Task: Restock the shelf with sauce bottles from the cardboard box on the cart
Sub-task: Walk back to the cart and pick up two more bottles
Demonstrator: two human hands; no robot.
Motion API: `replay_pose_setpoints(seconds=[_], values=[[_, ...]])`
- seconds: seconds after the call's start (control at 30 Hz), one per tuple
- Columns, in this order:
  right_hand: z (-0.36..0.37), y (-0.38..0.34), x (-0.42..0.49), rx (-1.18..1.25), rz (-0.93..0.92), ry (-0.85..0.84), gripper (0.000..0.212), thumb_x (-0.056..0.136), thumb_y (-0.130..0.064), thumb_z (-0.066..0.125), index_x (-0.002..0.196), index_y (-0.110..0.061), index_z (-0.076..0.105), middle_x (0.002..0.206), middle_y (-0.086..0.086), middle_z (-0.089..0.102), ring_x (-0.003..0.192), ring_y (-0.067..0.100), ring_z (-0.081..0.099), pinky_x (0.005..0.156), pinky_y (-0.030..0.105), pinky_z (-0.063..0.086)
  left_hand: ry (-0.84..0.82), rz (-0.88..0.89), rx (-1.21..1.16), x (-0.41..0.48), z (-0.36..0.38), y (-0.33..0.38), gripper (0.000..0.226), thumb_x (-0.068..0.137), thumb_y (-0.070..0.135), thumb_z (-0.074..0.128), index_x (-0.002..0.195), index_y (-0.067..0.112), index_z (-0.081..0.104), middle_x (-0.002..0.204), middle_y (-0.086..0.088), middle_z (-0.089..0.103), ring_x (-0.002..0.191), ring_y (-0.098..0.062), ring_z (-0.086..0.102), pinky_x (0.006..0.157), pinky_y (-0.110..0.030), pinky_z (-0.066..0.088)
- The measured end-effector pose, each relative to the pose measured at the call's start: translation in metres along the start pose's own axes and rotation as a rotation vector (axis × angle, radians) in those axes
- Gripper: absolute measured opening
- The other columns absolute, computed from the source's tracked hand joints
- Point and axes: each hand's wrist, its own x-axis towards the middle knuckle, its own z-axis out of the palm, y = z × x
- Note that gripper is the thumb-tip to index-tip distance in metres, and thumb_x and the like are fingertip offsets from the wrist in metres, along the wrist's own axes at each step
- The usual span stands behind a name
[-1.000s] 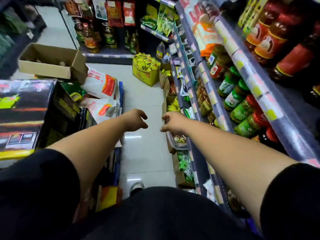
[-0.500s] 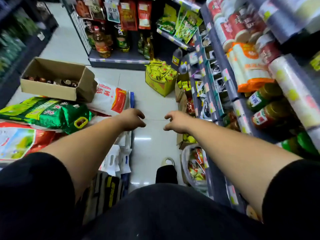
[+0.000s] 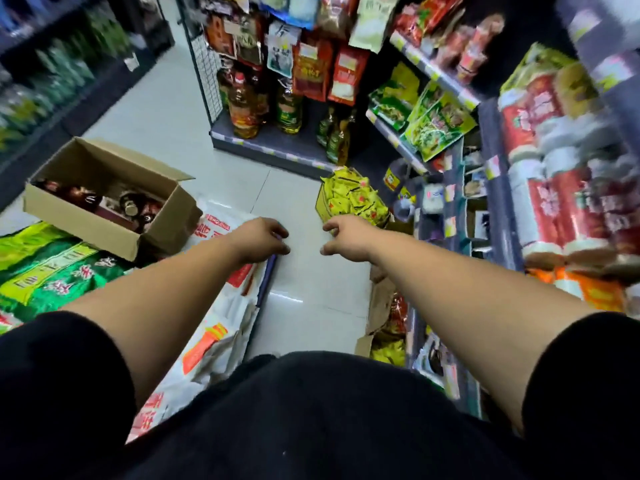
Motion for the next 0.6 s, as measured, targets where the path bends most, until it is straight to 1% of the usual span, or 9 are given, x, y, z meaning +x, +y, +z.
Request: replay_pose_setpoints(seconds=[0.07,0.13,0.27,0.37,0.47,0.53,0.6], values=[[-0.018,-0.008,0.044,0.002,-0.018,-0.02,0.068,0.079,-0.031,0.079,0.139,-0.016,0.051,0.134,0.009,0.057,0.118,0.026,0.057,0.096,0.033,0.049,-0.005,0.002,0.045,0.04,-0.023,0.004,0.04,0.08,0.024,0.072,0.119,0.018,0.065,0.114,-0.003,0.068,0.104,-0.02,0.062,0.095,-0.031,0.048],[-0.037,-0.016,0.091,-0.032,-0.048,-0.038,0.069,0.079,-0.032,0.079,0.14,-0.017,0.05,0.133,0.009,0.057,0.117,0.026,0.057,0.097,0.032,0.048,0.013,0.01,0.06,0.082,-0.048,0.006,0.04,0.081,0.025,0.072,0.12,0.018,0.064,0.114,-0.002,0.069,0.1,-0.019,0.062,0.088,-0.027,0.047],[-0.081,-0.033,0.173,-0.049,-0.061,-0.034,0.069,0.08,-0.034,0.078,0.141,-0.017,0.05,0.136,0.007,0.056,0.121,0.026,0.055,0.097,0.03,0.045,0.039,-0.007,0.013,0.155,-0.1,0.012,0.038,0.082,0.026,0.072,0.118,0.02,0.064,0.108,0.0,0.069,0.097,-0.021,0.065,0.079,-0.028,0.05],[-0.111,-0.043,0.22,-0.04,-0.075,-0.065,0.068,0.08,-0.034,0.077,0.14,-0.018,0.049,0.135,0.007,0.057,0.119,0.026,0.056,0.098,0.033,0.047,0.022,-0.037,0.041,0.202,-0.134,0.01,0.039,0.082,0.028,0.072,0.119,0.02,0.064,0.112,-0.001,0.068,0.097,-0.019,0.064,0.081,-0.028,0.05],[-0.136,-0.05,0.269,-0.034,-0.095,-0.106,0.067,0.08,-0.034,0.078,0.139,-0.019,0.05,0.133,0.008,0.057,0.117,0.025,0.057,0.099,0.035,0.048,0.055,-0.083,0.026,0.242,-0.162,0.011,0.038,0.083,0.028,0.072,0.119,0.02,0.064,0.113,-0.001,0.068,0.096,-0.02,0.063,0.079,-0.027,0.048],[-0.15,-0.055,0.305,-0.048,-0.123,-0.138,0.067,0.079,-0.034,0.078,0.139,-0.02,0.051,0.133,0.007,0.057,0.116,0.025,0.057,0.096,0.033,0.048,0.076,-0.118,-0.009,0.265,-0.176,0.01,0.037,0.084,0.029,0.07,0.119,0.021,0.063,0.112,0.001,0.068,0.096,-0.02,0.063,0.079,-0.028,0.049],[-0.164,-0.063,0.342,-0.084,-0.175,-0.172,0.066,0.081,-0.034,0.077,0.139,-0.019,0.051,0.134,0.006,0.056,0.117,0.025,0.057,0.092,0.031,0.047,0.108,-0.161,-0.041,0.285,-0.186,0.007,0.037,0.084,0.031,0.069,0.12,0.022,0.063,0.112,0.002,0.067,0.099,-0.02,0.063,0.084,-0.03,0.05]])
